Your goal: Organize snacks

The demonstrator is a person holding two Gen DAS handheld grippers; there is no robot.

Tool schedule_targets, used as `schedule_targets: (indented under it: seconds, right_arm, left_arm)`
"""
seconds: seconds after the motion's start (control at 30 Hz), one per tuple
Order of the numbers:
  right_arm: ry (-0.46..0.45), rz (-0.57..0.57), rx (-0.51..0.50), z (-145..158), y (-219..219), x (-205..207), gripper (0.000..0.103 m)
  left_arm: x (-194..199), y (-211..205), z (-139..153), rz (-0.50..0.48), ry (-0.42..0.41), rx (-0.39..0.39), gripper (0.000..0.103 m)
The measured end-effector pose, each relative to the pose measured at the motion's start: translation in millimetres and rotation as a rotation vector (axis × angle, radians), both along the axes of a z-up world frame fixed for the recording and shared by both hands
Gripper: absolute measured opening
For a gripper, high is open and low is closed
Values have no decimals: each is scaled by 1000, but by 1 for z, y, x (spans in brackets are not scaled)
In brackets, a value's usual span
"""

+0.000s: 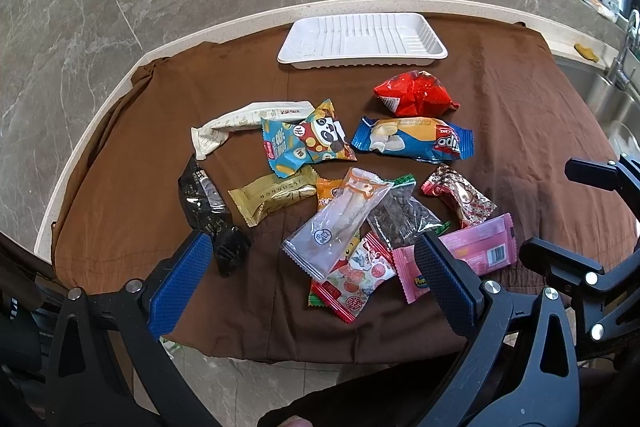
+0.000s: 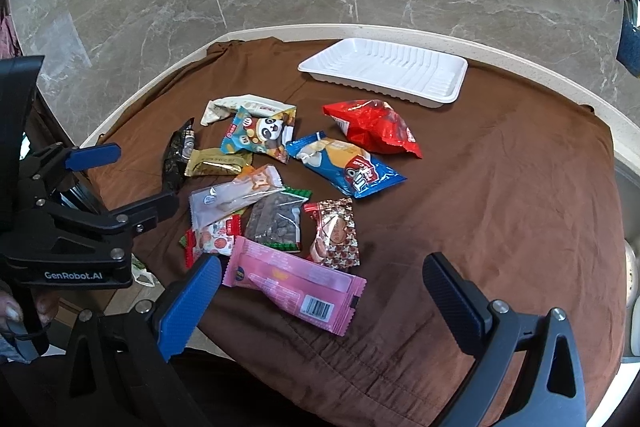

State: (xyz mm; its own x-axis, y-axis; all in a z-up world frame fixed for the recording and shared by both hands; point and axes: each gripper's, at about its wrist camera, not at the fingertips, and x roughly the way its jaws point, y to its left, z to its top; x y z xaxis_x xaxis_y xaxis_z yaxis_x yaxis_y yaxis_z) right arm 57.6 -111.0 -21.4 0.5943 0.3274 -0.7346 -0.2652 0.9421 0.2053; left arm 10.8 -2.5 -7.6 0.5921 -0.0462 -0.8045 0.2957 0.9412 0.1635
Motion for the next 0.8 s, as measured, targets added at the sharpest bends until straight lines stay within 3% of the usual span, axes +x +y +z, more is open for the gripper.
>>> schedule_targets:
  seconds: [0.33, 0.63, 0.8]
  right_arm:
    - [22, 11, 17, -3, -2, 3, 103]
    - [34, 21, 27, -4, -2, 8, 103]
    - [31, 27, 22, -4, 0, 9, 103]
  left_arm:
    - [3, 2, -5, 12, 22, -20, 103]
    - [8, 7, -9, 54, 95, -98, 103]
    - [6, 4, -8, 52, 90, -91, 103]
